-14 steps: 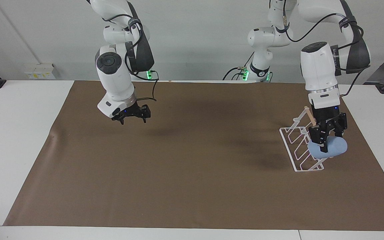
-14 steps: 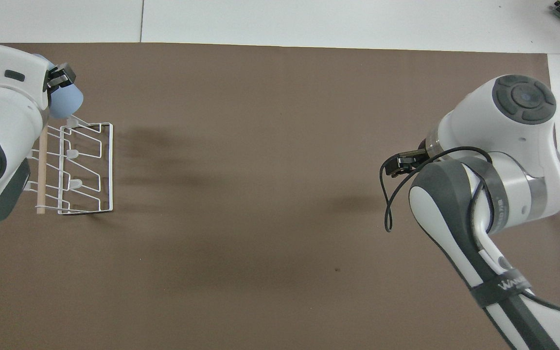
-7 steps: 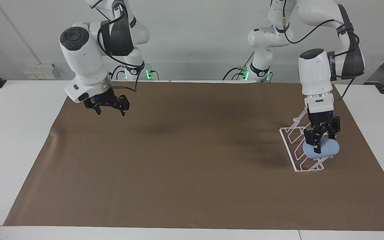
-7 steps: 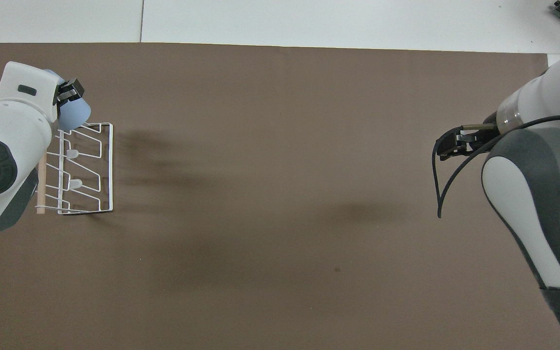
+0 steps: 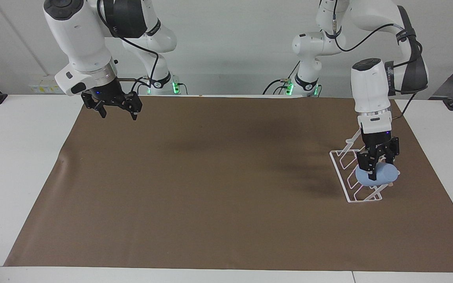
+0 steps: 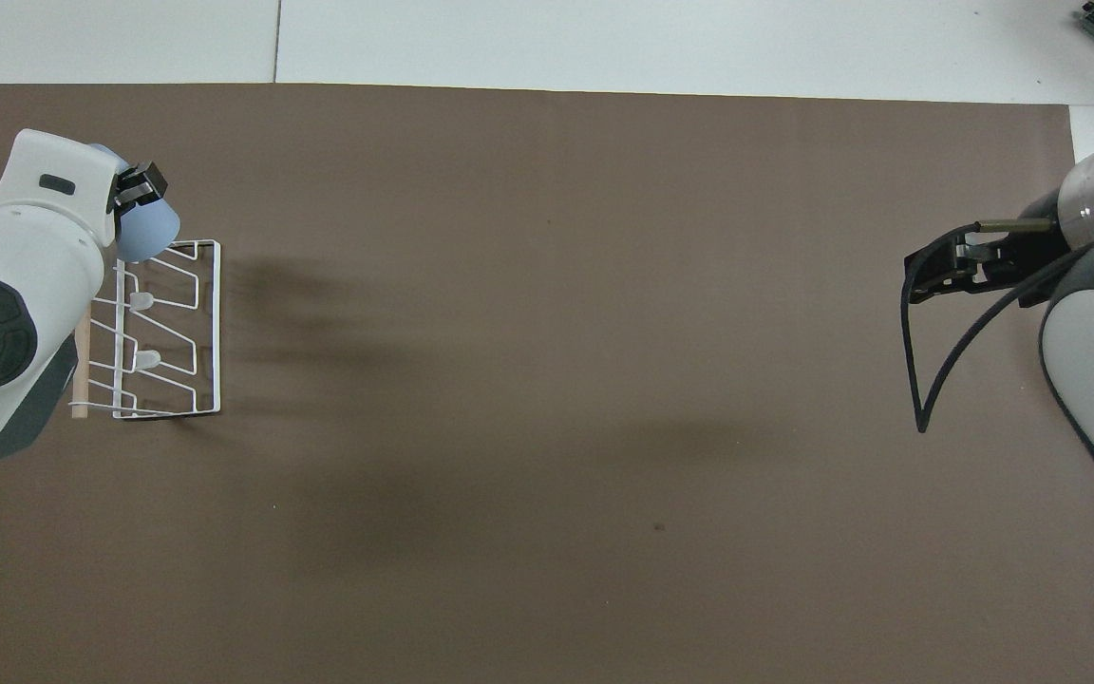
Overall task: Hang cup on cup holder
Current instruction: 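Carry the cup with the left gripper onto a rack hook while the right gripper retracts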
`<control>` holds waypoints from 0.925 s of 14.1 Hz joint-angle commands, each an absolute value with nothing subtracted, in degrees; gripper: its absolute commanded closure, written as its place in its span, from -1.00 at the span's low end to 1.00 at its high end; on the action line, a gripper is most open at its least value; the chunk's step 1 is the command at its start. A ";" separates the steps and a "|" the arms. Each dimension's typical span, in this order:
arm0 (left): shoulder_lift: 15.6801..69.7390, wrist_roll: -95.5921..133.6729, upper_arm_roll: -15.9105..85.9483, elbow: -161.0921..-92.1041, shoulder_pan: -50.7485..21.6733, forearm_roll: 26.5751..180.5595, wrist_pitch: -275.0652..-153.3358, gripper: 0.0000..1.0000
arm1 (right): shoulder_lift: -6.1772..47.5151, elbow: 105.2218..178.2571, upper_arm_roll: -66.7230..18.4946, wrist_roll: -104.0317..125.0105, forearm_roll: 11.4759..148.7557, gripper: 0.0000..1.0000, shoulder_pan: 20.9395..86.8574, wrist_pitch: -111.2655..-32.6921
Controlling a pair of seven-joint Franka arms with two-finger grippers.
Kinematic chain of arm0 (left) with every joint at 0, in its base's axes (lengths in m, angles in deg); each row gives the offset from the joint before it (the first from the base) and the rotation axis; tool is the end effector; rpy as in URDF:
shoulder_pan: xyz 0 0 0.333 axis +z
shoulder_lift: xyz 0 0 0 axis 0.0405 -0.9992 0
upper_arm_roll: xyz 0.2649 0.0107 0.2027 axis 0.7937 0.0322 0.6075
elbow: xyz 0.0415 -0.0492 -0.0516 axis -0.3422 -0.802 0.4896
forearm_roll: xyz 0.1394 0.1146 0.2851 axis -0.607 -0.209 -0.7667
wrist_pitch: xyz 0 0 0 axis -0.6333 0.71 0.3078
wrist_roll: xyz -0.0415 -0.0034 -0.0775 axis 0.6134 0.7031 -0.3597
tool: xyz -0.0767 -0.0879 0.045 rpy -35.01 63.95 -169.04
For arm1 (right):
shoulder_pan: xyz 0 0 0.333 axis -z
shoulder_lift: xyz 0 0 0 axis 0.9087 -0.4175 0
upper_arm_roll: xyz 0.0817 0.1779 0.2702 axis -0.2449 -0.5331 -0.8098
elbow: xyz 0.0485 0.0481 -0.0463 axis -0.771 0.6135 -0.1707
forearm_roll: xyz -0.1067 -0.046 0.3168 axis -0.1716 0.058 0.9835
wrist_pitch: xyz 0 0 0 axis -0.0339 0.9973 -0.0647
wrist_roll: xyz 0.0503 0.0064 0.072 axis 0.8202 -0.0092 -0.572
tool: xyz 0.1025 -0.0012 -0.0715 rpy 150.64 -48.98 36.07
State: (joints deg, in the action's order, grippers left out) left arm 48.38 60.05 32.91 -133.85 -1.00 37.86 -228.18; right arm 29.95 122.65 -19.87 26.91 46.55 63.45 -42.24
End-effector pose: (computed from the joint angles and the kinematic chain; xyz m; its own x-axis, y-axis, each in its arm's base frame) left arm 0.5663 -0.0494 0.4997 0.7065 0.2743 0.6524 0.3760 -0.9265 -0.0176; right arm 0.5250 0.0360 0.6076 0.9971 -0.0633 -0.0425 -0.0610 -0.9967 0.0533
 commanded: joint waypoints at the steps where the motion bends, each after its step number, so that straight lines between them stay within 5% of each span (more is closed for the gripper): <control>1: 50.49 61.17 32.60 -138.68 1.45 36.51 -233.48 1.00 | 30.39 122.80 -19.29 27.98 46.54 -1.00 63.57 -42.18; 2: 50.40 61.43 32.60 -138.69 2.24 36.51 -233.84 1.00 | 30.47 123.24 -19.03 28.50 46.63 -1.00 63.48 -42.44; 3: 50.22 61.78 32.42 -138.69 2.34 36.51 -233.84 0.29 | 30.82 124.20 -18.24 29.64 46.71 -1.00 63.56 -42.45; 4: 50.31 62.22 32.42 -138.69 2.25 36.51 -233.76 -0.80 | 31.17 124.73 -17.71 30.08 47.32 -1.00 63.65 -42.71; 5: 50.31 62.39 32.33 -138.60 1.99 36.59 -233.41 -1.00 | 31.18 124.74 -17.36 29.39 50.20 -1.00 63.83 -42.80; 13: 49.96 63.45 32.07 -137.37 1.28 36.68 -231.66 -1.00 | 31.35 124.82 -15.42 24.31 55.94 -1.00 63.74 -45.34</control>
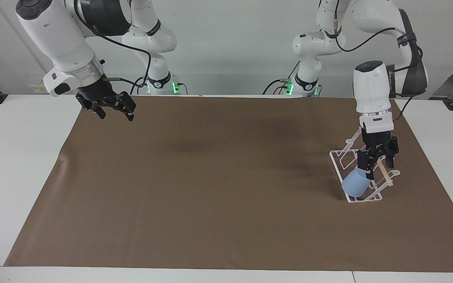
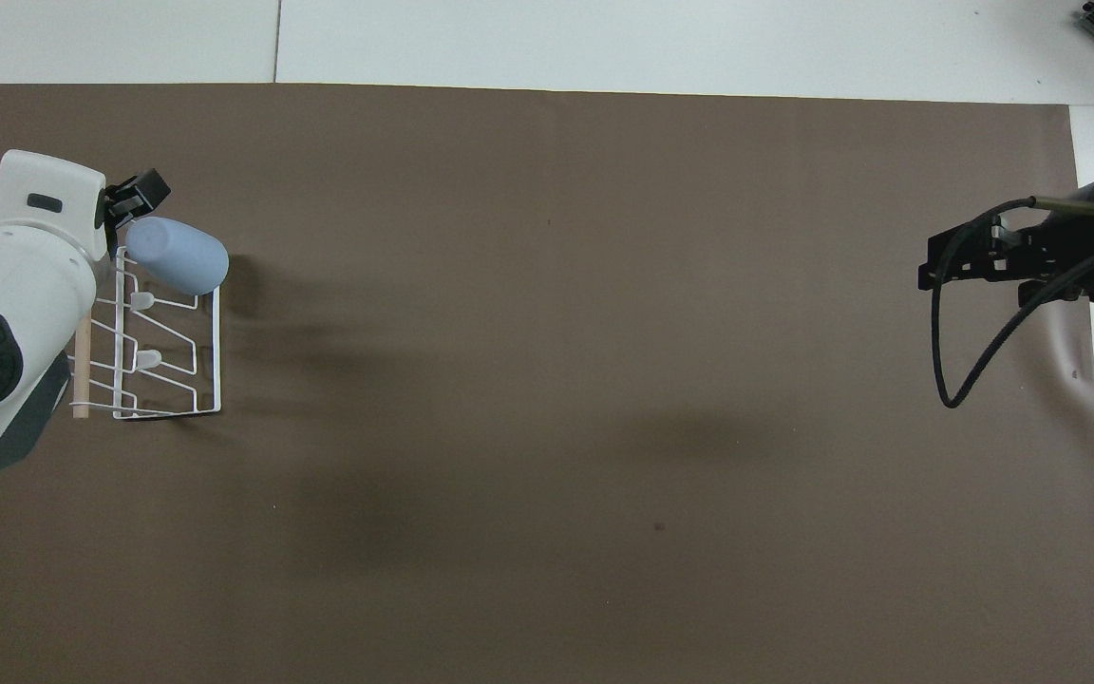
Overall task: Hang cup on cup holder
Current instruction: 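Carry the cup with the left gripper onto a rack hook while the right gripper retracts, then open the left gripper and withdraw it from the hung cup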
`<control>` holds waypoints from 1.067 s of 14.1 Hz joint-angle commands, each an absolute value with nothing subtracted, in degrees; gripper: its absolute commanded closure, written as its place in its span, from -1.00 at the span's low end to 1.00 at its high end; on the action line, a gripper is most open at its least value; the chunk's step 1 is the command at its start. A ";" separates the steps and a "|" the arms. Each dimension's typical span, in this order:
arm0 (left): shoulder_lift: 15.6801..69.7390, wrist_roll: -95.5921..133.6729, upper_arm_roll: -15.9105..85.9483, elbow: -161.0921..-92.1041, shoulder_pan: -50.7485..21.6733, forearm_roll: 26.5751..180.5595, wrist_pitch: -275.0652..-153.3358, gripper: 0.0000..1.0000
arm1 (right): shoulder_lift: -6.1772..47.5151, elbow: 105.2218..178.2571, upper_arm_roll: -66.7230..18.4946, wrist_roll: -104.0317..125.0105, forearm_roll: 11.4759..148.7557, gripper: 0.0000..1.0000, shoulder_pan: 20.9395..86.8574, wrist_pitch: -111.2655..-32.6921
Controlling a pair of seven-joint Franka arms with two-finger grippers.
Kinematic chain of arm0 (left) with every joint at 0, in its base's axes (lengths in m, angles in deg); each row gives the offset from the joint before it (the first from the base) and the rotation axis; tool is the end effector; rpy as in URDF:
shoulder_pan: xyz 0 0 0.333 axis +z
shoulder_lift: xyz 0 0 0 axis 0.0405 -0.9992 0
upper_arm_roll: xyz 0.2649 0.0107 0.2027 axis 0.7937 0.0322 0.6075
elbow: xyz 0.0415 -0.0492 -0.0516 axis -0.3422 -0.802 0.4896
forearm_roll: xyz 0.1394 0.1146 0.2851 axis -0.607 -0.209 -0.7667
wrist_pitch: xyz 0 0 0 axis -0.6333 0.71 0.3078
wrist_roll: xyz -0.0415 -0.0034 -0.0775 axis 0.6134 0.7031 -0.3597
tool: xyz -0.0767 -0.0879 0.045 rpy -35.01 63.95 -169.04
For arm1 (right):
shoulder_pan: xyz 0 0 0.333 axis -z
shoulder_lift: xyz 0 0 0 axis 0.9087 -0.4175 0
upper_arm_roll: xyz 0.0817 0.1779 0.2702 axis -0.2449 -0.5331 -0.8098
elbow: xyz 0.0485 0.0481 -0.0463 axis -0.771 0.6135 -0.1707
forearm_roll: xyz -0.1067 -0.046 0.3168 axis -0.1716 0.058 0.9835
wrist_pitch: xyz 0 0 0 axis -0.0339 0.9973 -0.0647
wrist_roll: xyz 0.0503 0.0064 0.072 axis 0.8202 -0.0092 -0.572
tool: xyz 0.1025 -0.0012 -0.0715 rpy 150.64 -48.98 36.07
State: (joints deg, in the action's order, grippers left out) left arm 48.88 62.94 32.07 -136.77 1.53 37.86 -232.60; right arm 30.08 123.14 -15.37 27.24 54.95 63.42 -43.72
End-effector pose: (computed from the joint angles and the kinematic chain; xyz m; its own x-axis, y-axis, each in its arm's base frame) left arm 0.5603 -0.0400 0.4899 0.6808 0.3297 0.6541 0.3988 -0.9158 0.0466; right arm 0.5284 0.0161 0.6078 0.9889 -0.1421 -0.0438 -0.1454 -0.9856 -0.0862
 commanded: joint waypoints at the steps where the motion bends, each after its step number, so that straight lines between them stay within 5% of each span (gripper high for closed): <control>1: 49.96 63.36 31.72 -137.37 1.02 36.86 -231.21 -1.00 | 31.27 124.82 -15.33 23.59 55.77 -1.00 63.83 -45.87; 8: 49.43 63.45 31.72 -129.13 -6.71 50.90 -218.84 -1.00 | 31.53 125.88 -15.24 21.92 52.45 -1.00 63.74 -47.28; 15: 53.12 61.00 31.02 -124.28 -6.28 67.94 -208.28 -1.00 | 32.23 127.11 -15.33 20.95 50.14 -1.00 63.65 -47.28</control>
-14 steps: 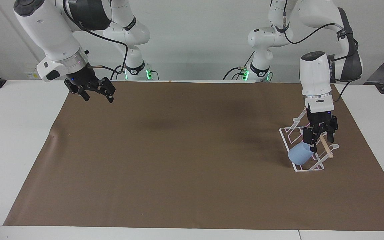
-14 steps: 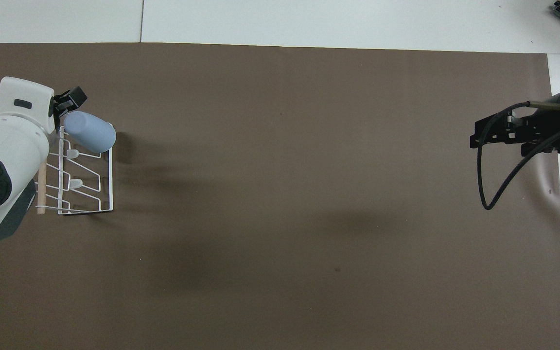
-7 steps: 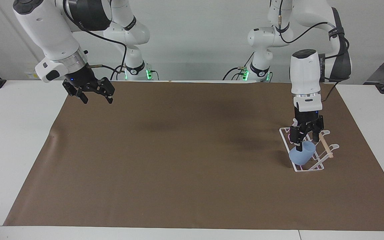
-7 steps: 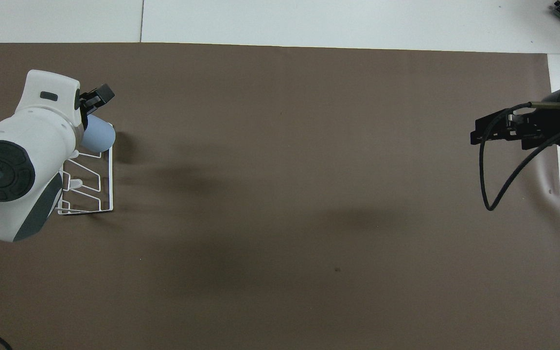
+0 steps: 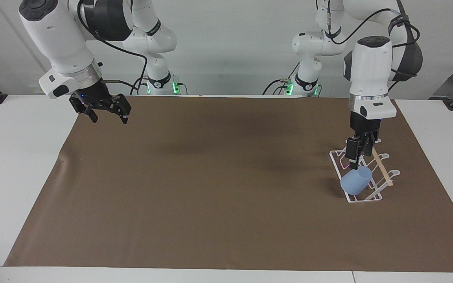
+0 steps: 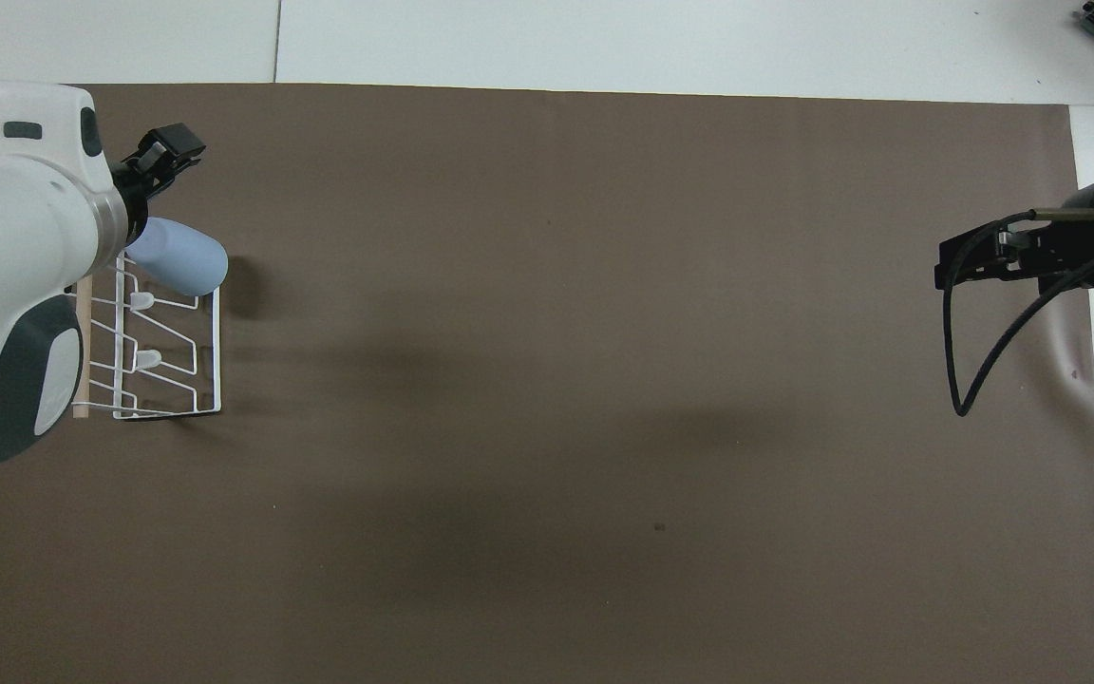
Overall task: Hang cup on cup holder
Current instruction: 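Open the left gripper and withdraw it from the hung cup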
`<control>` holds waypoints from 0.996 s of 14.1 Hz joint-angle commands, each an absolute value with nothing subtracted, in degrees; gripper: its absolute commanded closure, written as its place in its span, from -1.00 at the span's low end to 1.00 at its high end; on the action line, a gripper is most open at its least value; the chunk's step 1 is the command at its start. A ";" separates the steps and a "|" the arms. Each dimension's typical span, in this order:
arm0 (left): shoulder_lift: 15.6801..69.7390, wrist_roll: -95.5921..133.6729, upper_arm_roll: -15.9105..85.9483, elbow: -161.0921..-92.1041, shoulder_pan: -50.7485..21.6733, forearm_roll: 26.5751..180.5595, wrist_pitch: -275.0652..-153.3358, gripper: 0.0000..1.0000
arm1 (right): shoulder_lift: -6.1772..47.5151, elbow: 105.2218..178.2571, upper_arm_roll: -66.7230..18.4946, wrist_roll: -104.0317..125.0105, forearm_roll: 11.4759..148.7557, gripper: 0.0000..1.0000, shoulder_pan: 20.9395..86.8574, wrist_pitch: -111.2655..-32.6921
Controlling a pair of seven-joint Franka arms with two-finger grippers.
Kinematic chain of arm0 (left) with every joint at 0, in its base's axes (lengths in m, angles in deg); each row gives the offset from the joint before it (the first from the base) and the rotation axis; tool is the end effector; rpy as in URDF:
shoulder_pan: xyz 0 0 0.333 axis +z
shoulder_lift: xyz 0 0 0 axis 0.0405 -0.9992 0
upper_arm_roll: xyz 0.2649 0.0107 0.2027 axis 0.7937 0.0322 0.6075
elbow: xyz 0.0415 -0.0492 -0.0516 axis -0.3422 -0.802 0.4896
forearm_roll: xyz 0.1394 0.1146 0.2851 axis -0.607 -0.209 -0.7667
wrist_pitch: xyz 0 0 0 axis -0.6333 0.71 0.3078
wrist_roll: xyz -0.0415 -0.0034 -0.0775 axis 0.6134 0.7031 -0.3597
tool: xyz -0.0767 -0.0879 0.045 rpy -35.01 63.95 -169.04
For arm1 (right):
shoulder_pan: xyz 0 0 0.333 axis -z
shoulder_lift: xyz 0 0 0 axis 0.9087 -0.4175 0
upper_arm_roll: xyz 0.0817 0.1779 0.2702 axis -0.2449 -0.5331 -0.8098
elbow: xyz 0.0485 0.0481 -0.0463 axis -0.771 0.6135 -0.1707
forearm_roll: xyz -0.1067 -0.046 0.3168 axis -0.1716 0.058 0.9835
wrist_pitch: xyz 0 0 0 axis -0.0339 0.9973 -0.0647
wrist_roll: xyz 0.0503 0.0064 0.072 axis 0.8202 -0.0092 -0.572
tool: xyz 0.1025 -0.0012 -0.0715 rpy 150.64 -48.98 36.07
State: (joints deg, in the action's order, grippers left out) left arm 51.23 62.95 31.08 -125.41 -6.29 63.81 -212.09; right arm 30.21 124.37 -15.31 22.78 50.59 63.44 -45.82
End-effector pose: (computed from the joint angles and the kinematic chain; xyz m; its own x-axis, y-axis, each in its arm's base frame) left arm 0.5526 -0.1002 0.5629 0.6539 0.6291 0.4204 0.5826 -0.7731 0.2506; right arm 0.5314 0.0057 0.6027 0.9975 -0.0687 -0.0141 -0.0689 -0.9975 -0.0148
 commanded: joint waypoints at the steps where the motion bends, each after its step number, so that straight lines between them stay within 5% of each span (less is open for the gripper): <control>1: 53.64 58.90 31.19 -122.97 -6.19 71.19 -206.01 -1.00 | 32.23 127.11 -15.24 20.95 50.23 -1.00 63.74 -47.28; 10: 57.16 13.76 32.24 -119.88 -1.01 80.54 -179.83 -1.00 | 32.23 127.11 -15.33 21.39 50.93 -1.00 63.57 -46.49; 14: 55.94 0.61 32.69 -113.40 -1.00 78.53 -169.97 -1.00 | 32.23 127.02 -15.33 21.39 50.93 -1.00 63.57 -46.49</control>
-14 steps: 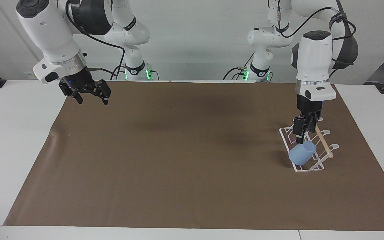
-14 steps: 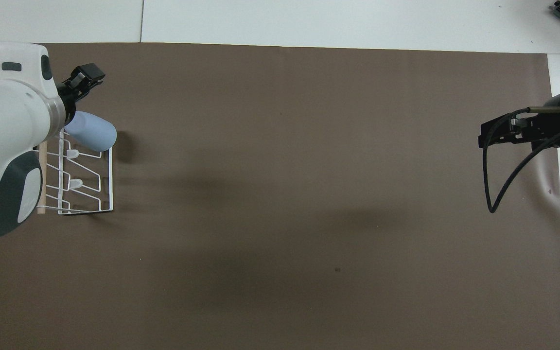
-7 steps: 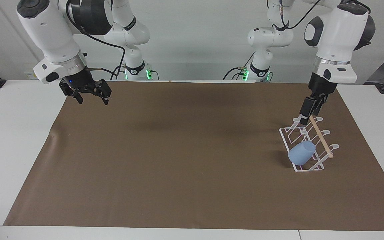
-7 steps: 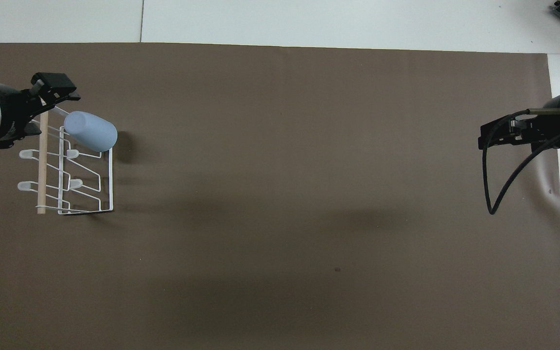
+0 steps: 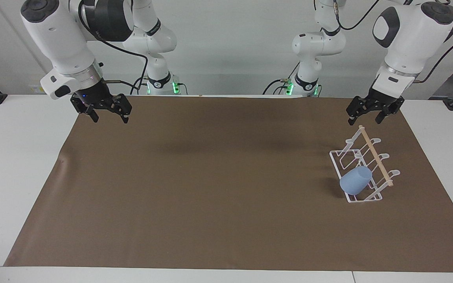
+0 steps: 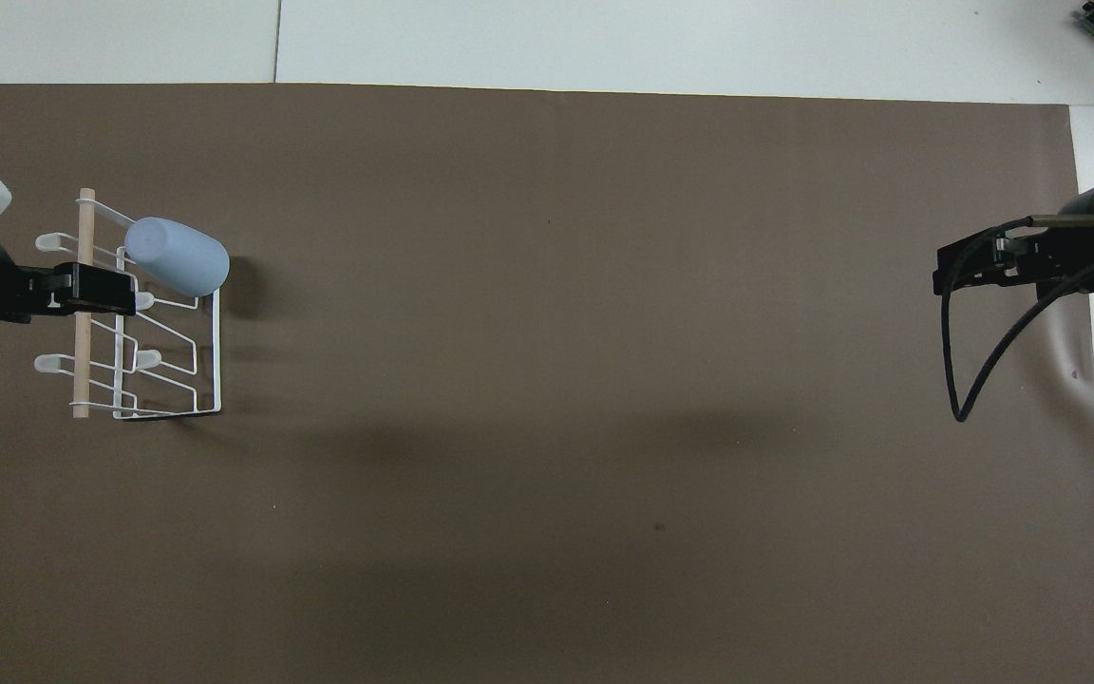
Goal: Hang cup on cup holder
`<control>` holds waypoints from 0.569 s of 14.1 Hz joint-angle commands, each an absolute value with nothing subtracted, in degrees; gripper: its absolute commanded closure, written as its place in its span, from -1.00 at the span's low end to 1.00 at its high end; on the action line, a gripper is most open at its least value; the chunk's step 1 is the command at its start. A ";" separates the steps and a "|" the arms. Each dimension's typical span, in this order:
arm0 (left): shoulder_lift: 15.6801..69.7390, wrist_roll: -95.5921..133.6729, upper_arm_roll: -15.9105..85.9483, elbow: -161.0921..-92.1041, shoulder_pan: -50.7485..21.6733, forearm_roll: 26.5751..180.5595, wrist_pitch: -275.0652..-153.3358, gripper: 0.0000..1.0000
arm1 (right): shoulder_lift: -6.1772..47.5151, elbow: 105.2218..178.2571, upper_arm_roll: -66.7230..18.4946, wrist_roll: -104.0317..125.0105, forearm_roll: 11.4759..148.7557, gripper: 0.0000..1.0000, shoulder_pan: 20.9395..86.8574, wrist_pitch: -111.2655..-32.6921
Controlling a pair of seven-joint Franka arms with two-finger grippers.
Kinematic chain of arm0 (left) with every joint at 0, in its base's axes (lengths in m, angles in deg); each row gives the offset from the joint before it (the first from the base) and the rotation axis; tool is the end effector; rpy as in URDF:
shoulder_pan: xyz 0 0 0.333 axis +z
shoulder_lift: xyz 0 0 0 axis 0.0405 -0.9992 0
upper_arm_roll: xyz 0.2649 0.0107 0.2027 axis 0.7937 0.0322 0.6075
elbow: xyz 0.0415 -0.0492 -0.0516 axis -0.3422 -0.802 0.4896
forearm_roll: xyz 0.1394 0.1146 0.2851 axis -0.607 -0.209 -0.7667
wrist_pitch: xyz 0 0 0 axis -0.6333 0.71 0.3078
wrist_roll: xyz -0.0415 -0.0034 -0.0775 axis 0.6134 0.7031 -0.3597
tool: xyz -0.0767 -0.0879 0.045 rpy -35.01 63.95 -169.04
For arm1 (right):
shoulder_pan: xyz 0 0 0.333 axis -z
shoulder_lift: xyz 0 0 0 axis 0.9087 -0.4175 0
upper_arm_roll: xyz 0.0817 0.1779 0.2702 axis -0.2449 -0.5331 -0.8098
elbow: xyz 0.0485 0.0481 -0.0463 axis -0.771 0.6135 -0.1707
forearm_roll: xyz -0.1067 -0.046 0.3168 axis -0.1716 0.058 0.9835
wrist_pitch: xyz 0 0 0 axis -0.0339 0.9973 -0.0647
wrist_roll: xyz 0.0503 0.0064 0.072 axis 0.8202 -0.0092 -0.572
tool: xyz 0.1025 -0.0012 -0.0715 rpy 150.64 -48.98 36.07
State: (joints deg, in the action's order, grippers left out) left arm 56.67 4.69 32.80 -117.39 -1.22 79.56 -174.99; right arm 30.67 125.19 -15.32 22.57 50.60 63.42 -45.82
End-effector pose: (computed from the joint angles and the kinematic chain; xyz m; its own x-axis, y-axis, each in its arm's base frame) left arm 0.4858 -0.0392 0.6000 0.9973 -0.0500 0.0546 -0.0510 -0.9986 0.0158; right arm 0.5284 0.0059 0.6010 0.9977 -0.0645 -0.0203 -0.0648 -0.9978 -0.0148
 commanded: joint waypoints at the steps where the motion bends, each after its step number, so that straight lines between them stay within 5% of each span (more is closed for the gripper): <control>1: 54.45 0.52 32.34 -109.81 -1.35 77.65 -166.73 -1.00 | 32.23 127.02 -15.33 21.39 50.93 -1.00 63.57 -46.49; 3: 52.25 0.61 31.72 -104.51 -1.62 78.07 -161.79 -1.00 | 32.23 127.11 -15.33 21.39 50.93 -1.00 63.57 -46.49; 8: 54.79 0.87 31.89 -110.30 -1.09 78.43 -162.92 -1.00 | 32.23 127.11 -15.33 21.39 50.93 -1.00 63.57 -46.49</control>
